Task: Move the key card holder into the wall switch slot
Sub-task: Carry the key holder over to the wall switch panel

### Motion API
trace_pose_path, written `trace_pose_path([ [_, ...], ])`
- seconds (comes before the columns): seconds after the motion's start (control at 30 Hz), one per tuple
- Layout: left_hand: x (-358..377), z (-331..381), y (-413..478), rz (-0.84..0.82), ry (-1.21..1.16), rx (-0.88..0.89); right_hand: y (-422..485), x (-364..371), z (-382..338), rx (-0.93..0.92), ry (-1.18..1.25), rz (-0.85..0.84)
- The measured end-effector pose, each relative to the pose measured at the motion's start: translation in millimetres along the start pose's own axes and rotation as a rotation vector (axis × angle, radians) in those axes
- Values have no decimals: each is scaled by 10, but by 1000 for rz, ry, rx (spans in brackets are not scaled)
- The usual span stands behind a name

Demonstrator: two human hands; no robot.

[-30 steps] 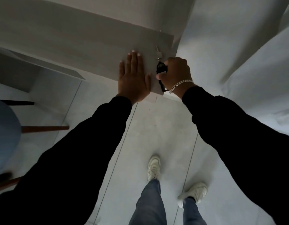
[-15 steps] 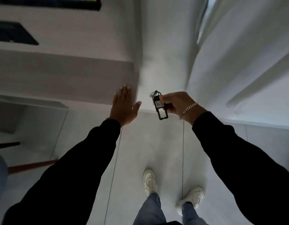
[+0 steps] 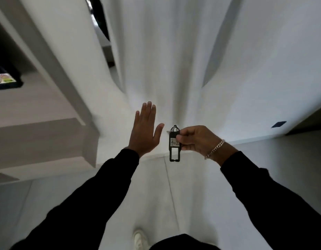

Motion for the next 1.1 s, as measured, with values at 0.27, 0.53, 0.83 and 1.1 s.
trace_pose_path([
  [0.27,394,1378,552,27,31,94,-710,-1406,-359,-145,-88,54],
  [0.53,721,2222,1326,71,25,228,-918,-2553,-761,-236,-163,96],
  [0.83,1133,3379,3185,230,10,494,-890,-4115,-1227,-272,-161,211],
  [1.1,1484,4701,4451,300,-87,605,-1046,-5652,-1676,-335,-89,305],
])
Point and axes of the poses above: each hand's wrist, its own y-axis towards the middle knuckle, its own x-axis out of the palm, z = x × y, the point moved 6 cm from there along y, towards the middle knuckle, and after that the axes turned 3 degrees about x, right-handed, at the moved point
